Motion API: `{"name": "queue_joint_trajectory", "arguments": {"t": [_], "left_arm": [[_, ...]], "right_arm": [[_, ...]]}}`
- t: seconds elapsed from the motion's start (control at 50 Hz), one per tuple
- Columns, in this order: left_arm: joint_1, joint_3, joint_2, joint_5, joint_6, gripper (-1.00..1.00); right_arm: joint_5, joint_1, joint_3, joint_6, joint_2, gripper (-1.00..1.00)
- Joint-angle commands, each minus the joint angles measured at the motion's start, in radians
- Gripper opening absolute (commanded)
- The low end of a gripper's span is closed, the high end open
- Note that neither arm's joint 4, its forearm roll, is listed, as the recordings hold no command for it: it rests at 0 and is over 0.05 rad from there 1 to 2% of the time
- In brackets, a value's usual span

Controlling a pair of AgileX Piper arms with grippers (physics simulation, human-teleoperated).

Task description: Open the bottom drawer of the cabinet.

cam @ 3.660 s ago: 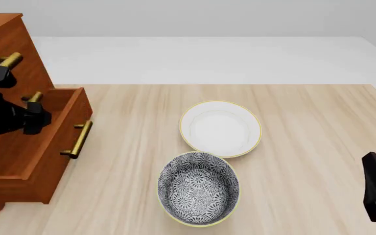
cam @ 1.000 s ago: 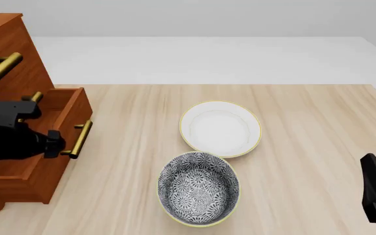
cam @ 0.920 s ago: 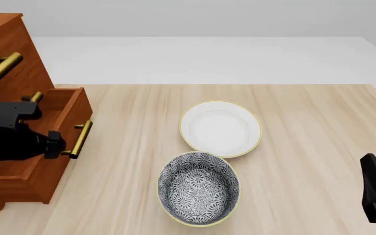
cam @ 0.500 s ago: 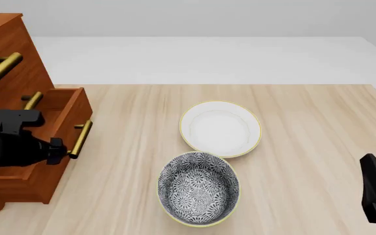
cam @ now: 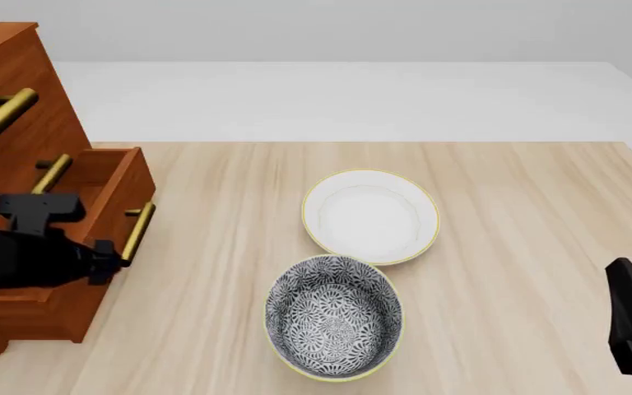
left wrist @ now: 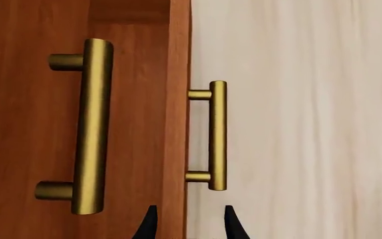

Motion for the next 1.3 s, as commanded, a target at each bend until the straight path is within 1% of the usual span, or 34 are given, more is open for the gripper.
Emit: {"name": "queue_joint_trajectory", "arguments": {"t": [0.02,0.06,0.08,0.1,0.14,0.16,0.2,0.24,0.36,0.38,0.42,0.46,0.5,0.58,0.68,0.74,0.76,0.8,0.82,0.86,0.88,0.94,1.12,1.3], "left_arm": [[-0.060,0.019,-0.006,0.003,-0.067,1.00],[-0.056,0.018,-0.005,0.002,-0.058,1.00],[-0.061,0.019,-0.006,0.003,-0.064,1.00],[-0.076,0.023,-0.007,0.005,-0.084,1.00],[-0.069,0.022,-0.008,0.002,-0.063,1.00],[-0.084,0.024,-0.007,0.002,-0.090,1.00],[-0.085,0.025,-0.004,-0.002,-0.083,1.00],[-0.095,0.027,0.000,-0.006,-0.098,1.00],[-0.108,0.023,0.008,-0.011,-0.099,1.00],[-0.119,0.024,0.008,-0.011,-0.113,1.00],[-0.118,0.023,0.010,-0.013,-0.103,1.00],[-0.135,0.027,0.011,-0.015,-0.124,1.00],[-0.136,0.025,0.015,-0.018,-0.119,1.00],[-0.153,0.022,0.023,-0.025,-0.131,1.00],[-0.191,0.011,0.023,-0.021,-0.157,1.00],[-0.198,-0.007,0.032,-0.022,-0.163,1.00],[-0.212,-0.012,0.031,-0.022,-0.177,1.00],[-0.225,-0.015,0.035,-0.028,-0.181,1.00],[-0.247,-0.012,0.031,-0.029,-0.201,1.00],[-0.263,-0.016,0.028,-0.024,-0.193,1.00],[-0.276,-0.023,0.025,-0.019,-0.205,1.00],[-0.278,-0.040,0.034,-0.018,-0.203,1.00],[-0.321,-0.058,0.039,-0.008,-0.216,1.00],[-0.346,-0.072,0.068,-0.015,-0.210,1.00]], "right_arm": [[0.001,0.000,-0.002,0.001,0.000,1.00],[0.000,-0.001,-0.001,0.001,0.000,1.00],[-0.002,-0.001,0.000,0.001,0.000,1.00],[-0.002,-0.001,0.000,0.001,0.000,1.00],[-0.003,-0.001,0.001,0.001,0.000,1.00],[-0.004,-0.001,0.001,0.001,0.000,1.00],[-0.004,-0.001,0.002,0.001,0.000,1.00],[-0.006,-0.001,0.003,0.002,0.000,1.00],[-0.007,-0.002,0.004,0.002,0.000,1.00],[-0.007,-0.002,0.004,0.002,0.000,1.00],[-0.007,-0.002,0.004,0.002,0.000,1.00],[-0.007,-0.002,0.003,0.003,0.000,1.00],[-0.008,-0.003,0.004,0.003,0.000,1.00],[-0.010,-0.002,0.005,0.003,0.000,1.00],[-0.009,-0.002,0.002,0.004,0.000,1.00],[-0.008,-0.005,-0.001,0.007,0.000,1.00],[-0.008,-0.005,-0.004,0.009,0.000,1.00],[-0.007,-0.005,-0.004,0.007,0.000,1.00],[-0.006,-0.005,-0.005,0.005,0.000,1.00],[-0.003,-0.005,-0.007,0.006,0.000,1.00],[-0.002,-0.005,-0.009,0.007,0.000,1.00],[0.000,-0.005,-0.015,0.005,0.000,1.00],[0.005,-0.005,-0.020,0.007,0.000,1.00],[0.002,-0.005,-0.018,0.008,0.000,1.00]]}}
